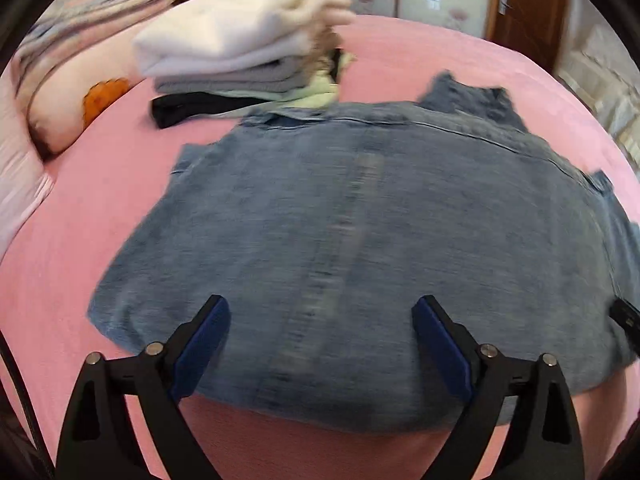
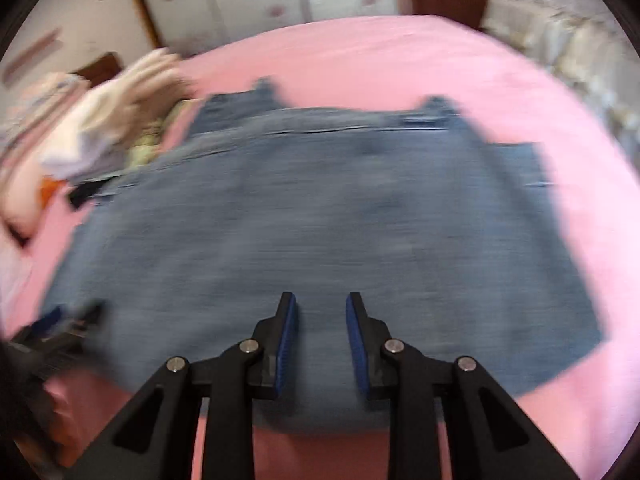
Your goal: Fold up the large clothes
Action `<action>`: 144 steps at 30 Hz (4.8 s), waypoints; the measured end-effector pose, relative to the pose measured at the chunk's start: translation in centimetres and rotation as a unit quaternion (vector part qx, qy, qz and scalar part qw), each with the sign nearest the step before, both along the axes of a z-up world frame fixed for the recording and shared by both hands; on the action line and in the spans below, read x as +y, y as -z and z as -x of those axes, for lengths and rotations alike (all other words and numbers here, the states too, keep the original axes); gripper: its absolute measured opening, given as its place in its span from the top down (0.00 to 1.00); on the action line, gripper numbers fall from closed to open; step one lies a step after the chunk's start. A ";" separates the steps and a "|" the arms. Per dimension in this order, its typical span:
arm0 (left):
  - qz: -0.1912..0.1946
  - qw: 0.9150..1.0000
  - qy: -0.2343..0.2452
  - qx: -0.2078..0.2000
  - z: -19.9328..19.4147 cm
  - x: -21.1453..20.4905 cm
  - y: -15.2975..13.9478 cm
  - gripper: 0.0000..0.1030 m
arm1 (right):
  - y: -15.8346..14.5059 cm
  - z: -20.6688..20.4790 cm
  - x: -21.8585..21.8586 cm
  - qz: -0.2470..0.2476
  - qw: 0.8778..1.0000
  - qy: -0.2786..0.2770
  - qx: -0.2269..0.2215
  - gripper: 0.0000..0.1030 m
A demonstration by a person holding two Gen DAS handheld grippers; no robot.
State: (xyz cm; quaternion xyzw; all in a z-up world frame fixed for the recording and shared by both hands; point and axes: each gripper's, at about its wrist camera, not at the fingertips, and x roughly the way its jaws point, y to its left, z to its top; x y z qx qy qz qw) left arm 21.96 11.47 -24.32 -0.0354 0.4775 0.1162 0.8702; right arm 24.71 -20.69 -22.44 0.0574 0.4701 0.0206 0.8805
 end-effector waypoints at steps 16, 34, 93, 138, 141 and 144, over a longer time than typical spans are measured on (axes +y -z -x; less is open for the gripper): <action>0.003 1.000 -0.005 -0.006 1.4 3.5 -0.3 0.04 | 0.4 2.6 -4.7 0.028 0.995 0.091 -0.005 0.65; 0.057 0.995 0.052 -0.059 8.8 3.3 -9.7 0.04 | -8.8 8.5 3.2 -0.021 0.999 0.013 -0.043 0.65; 0.141 0.950 0.141 -0.240 0.5 -9.6 -14.3 0.88 | -1.6 1.0 7.2 -0.124 0.987 -0.096 -0.034 0.75; 0.139 0.945 0.289 -0.062 2.8 -21.1 -9.9 0.08 | -7.2 10.0 -15.3 -0.108 0.987 0.103 -0.058 0.53; 0.114 0.968 0.219 -0.037 1.1 -17.5 -7.8 0.08 | -7.3 8.7 -14.4 -0.105 0.989 0.092 -0.048 0.50; 0.120 0.977 0.174 -0.014 0.0 -14.5 -5.8 0.08 | -6.3 7.0 -13.5 -0.109 0.991 0.080 -0.023 0.50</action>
